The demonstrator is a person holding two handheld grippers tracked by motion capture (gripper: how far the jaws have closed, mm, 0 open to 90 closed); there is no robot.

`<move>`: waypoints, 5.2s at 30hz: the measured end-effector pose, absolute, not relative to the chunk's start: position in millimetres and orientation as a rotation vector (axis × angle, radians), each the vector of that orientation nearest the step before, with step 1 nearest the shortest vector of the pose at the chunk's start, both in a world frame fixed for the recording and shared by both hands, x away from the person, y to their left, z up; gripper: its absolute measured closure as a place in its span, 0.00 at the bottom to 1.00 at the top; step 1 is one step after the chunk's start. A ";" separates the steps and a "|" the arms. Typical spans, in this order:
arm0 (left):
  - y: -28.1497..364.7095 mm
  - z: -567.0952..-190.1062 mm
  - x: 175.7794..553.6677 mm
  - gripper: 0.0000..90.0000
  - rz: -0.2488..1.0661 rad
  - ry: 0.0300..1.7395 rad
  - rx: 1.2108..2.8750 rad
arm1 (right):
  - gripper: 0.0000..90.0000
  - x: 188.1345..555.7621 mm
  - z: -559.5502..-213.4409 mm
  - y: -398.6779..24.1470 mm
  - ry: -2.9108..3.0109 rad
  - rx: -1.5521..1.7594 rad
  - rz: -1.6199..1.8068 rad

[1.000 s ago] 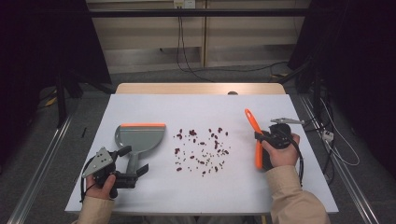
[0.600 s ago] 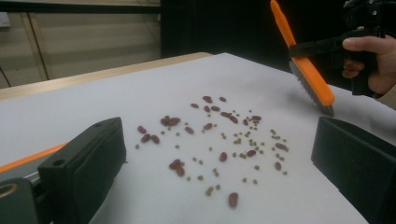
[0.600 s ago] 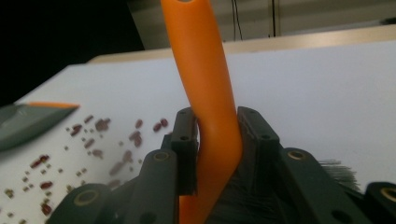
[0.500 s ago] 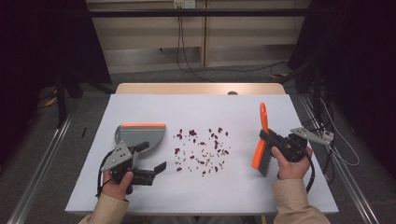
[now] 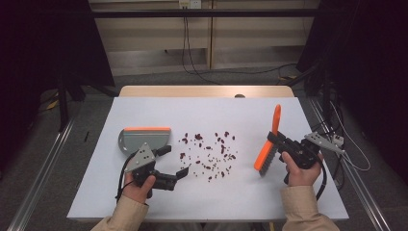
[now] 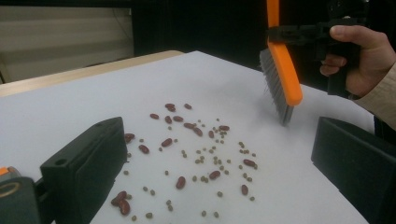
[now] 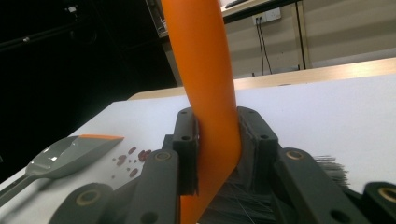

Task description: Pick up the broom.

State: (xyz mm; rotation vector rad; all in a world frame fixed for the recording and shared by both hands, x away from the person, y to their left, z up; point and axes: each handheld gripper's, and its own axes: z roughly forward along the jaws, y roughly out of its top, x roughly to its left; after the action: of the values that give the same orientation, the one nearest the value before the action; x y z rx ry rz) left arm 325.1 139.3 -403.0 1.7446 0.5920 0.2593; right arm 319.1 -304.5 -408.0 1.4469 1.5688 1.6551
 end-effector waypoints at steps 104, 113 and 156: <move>85.5 -401.8 342.7 0.32 0.344 0.700 1.790 | 0.78 367.0 -366.4 -161.1 1.861 1.486 1.557; 96.4 -393.7 347.4 0.21 0.322 0.700 1.773 | 0.78 363.4 -367.5 -195.4 1.917 1.462 1.432; 177.5 -390.0 358.5 0.07 0.346 0.722 1.779 | 0.78 392.6 -399.3 -245.8 2.044 1.594 1.024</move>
State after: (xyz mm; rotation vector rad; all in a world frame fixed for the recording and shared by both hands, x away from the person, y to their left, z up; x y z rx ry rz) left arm 358.5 177.5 -390.0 1.7789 0.7224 0.3463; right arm 392.6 -245.8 -399.3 1.5936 2.0442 1.0237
